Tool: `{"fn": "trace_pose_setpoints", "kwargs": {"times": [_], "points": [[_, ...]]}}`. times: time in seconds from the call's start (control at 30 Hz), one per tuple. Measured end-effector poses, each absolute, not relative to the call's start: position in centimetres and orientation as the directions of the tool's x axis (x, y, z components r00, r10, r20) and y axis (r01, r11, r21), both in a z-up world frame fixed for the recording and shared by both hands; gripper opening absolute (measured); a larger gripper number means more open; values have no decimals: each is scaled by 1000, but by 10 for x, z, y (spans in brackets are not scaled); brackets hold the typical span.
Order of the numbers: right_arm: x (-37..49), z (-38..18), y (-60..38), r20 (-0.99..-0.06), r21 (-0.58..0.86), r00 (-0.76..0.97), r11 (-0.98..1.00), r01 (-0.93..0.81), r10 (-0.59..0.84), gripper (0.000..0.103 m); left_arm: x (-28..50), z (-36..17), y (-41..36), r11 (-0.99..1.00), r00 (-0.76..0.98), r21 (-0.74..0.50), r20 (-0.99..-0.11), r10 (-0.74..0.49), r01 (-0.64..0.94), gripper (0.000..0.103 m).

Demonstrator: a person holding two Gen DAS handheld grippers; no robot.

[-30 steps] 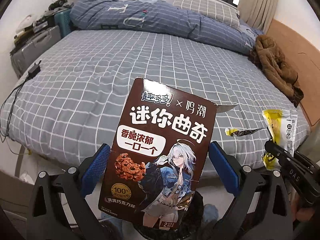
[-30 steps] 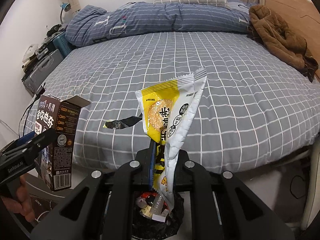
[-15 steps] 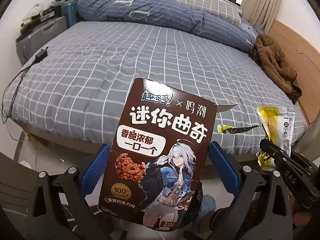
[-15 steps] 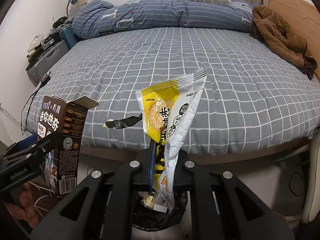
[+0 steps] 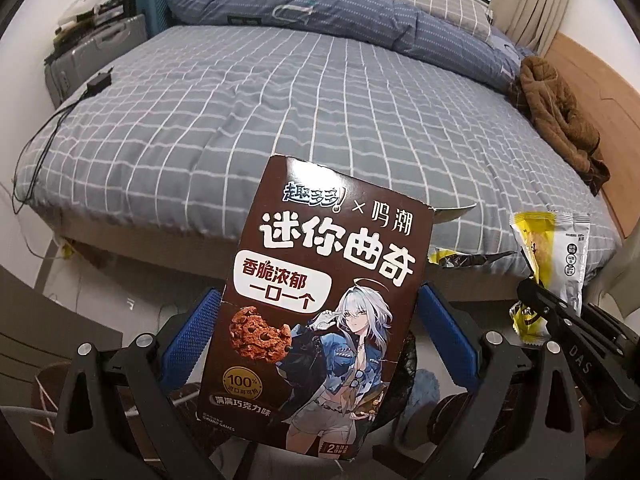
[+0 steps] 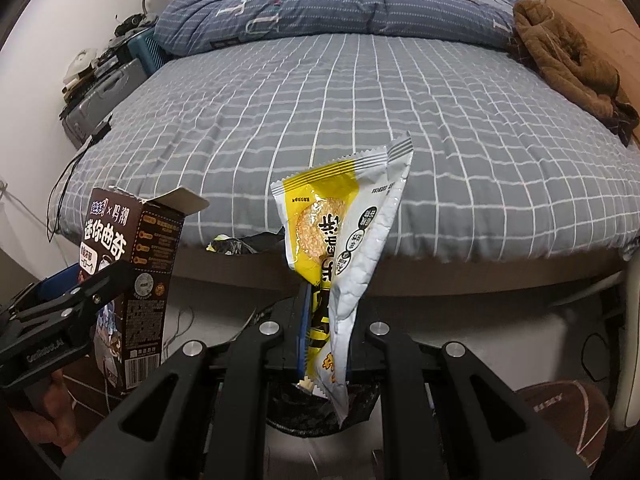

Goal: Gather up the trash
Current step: 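Carry the brown box and yellow wrapper over the black trash bin, then open the right tool to drop the wrapper while the left tool drops the box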

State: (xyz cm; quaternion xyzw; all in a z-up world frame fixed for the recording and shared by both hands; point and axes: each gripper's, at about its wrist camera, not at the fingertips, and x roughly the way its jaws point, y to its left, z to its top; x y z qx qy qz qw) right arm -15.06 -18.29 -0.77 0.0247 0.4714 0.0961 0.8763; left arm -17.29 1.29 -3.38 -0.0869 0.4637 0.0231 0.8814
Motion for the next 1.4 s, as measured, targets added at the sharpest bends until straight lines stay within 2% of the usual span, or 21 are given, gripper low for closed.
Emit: {"fn": "trace_pose_setpoints", "kwargs": {"times": [0.63, 1.4], "points": [[-177, -82, -165, -888, 116, 424, 979, -169, 179, 11, -197, -123, 28, 984, 452, -93, -892, -14, -153, 96], [-141, -188, -131, -948, 156, 240, 963, -221, 209, 13, -166, -202, 66, 973, 339, -44, -940, 37, -228, 96]]}}
